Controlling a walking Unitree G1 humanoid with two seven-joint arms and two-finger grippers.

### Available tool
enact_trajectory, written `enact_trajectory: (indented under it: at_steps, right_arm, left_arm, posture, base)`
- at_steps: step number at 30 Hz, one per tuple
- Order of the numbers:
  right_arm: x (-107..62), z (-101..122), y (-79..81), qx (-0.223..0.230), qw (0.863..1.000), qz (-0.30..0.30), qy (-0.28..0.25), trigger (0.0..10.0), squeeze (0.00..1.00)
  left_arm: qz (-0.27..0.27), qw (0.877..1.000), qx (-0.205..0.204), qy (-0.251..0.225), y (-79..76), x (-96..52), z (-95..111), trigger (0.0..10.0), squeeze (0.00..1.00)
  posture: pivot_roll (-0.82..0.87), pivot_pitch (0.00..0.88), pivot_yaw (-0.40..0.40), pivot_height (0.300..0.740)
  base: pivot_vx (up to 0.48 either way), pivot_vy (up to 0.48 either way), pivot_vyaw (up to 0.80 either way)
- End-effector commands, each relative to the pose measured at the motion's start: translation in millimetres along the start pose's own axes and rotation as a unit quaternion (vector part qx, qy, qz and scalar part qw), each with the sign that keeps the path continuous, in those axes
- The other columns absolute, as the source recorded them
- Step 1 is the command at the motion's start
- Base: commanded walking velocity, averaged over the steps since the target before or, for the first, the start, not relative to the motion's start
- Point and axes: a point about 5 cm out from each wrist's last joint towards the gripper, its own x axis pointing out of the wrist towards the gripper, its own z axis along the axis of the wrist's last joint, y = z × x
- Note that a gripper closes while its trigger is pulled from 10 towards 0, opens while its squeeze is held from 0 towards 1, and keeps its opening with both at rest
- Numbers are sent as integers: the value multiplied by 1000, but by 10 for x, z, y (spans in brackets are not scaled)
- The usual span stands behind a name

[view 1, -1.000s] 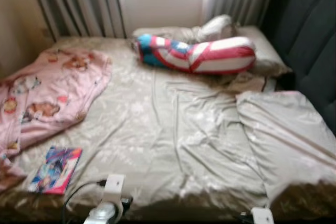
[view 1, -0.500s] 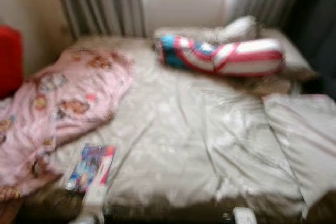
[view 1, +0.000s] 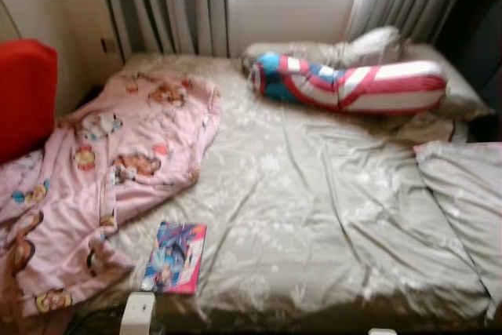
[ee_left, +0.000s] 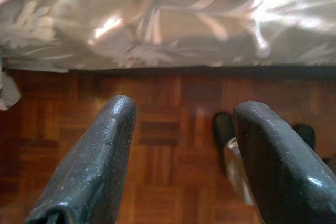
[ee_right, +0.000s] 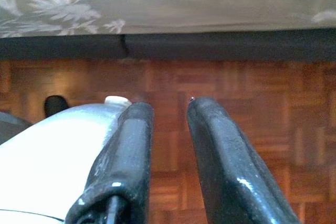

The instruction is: Clean up the room

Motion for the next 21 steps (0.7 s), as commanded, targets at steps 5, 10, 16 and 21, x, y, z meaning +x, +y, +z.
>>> enact_trajectory:
  at_steps: [5, 10, 16, 21]
  right_arm:
    - [28, 95, 23, 1, 1000, -2, -9, 10000, 0]
    - [83, 195, 224, -5, 1000, 11, -18, 10000, 0]
    - [116, 248, 464, -10, 999, 25, -27, 10000, 0]
    - [121, 265, 539, -11, 999, 31, -34, 10000, 0]
  left_arm:
    - [1, 1000, -7, 10, 93, -43, -121, 10000, 0]
    - [4, 1000, -9, 11, 138, -51, -124, 10000, 0]
    - [-1, 1000, -9, 5, 48, -10, -23, 10000, 0]
    - [-12, 1000, -5, -3, -213, 55, 130, 10000, 0]
  posture:
    - [-44, 20, -40, 740]
    - [-42, 22, -41, 740]
    - [-42, 22, -41, 740]
    - [-41, 21, -41, 740]
  base:
    - [0, 365, 0]
    - [0, 365, 0]
    - [0, 364, 0]
    - [0, 370, 0]
